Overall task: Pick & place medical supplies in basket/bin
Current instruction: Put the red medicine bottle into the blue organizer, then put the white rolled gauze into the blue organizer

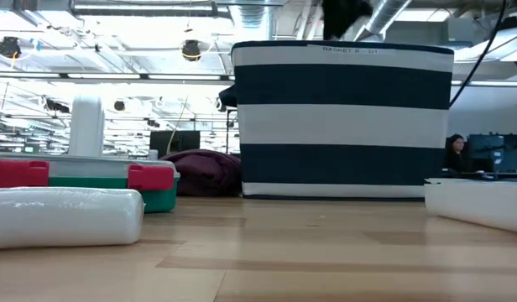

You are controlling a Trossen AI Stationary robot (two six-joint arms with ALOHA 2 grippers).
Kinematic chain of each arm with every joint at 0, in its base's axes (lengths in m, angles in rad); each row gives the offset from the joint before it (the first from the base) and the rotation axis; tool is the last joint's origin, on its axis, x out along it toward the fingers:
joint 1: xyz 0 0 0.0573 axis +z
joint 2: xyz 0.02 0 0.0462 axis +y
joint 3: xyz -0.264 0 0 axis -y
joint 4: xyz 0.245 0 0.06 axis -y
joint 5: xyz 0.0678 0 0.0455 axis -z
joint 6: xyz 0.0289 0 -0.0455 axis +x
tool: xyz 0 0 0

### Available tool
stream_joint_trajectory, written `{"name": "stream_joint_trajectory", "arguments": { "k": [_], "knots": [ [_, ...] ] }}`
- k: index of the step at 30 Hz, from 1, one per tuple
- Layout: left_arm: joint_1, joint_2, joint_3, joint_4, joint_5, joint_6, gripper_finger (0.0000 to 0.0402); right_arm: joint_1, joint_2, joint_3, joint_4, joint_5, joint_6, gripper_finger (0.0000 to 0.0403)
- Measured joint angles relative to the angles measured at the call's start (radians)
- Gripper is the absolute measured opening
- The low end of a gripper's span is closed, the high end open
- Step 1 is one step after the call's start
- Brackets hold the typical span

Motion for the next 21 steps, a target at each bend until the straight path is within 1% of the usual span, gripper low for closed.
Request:
{"name": "stream_joint_trajectory", "arguments": {
  "k": [4, 7, 9, 13, 16, 19, 21],
  "knots": [
    [0.000, 0.000, 0.000, 0.000, -0.018, -0.001, 0.0118, -0.081, 0.062, -0.054, 0.050, -0.079, 0.005, 0.0122],
    [0.000, 0.000, 0.000, 0.000, -0.047, -0.001, 0.0118, -0.111, 0.132, -0.062, 0.043, -0.119, 0.004, 0.0118],
    [0.000, 0.000, 0.000, 0.000, -0.057, -0.001, 0.0118, -0.117, 0.187, -0.063, 0.043, -0.134, -0.003, 0.0130],
    [0.000, 0.000, 0.000, 0.000, -0.063, -0.001, 0.0118, -0.119, 0.277, -0.063, 0.042, -0.167, -0.071, 0.0163],
    [0.000, 0.000, 0.000, 0.000, -0.073, -0.002, 0.0118, -0.107, 0.347, -0.063, 0.044, -0.164, -0.107, 0.0173],
    [0.000, 0.000, 0.000, 0.000, -0.077, -0.002, 0.0118, -0.103, 0.398, -0.063, 0.041, -0.080, -0.096, 0.0173],
    [0.000, 0.000, 0.000, 0.000, -0.077, -0.002, 0.0118, -0.097, 0.421, -0.060, 0.036, -0.046, -0.100, 0.0173]
  ]
}}
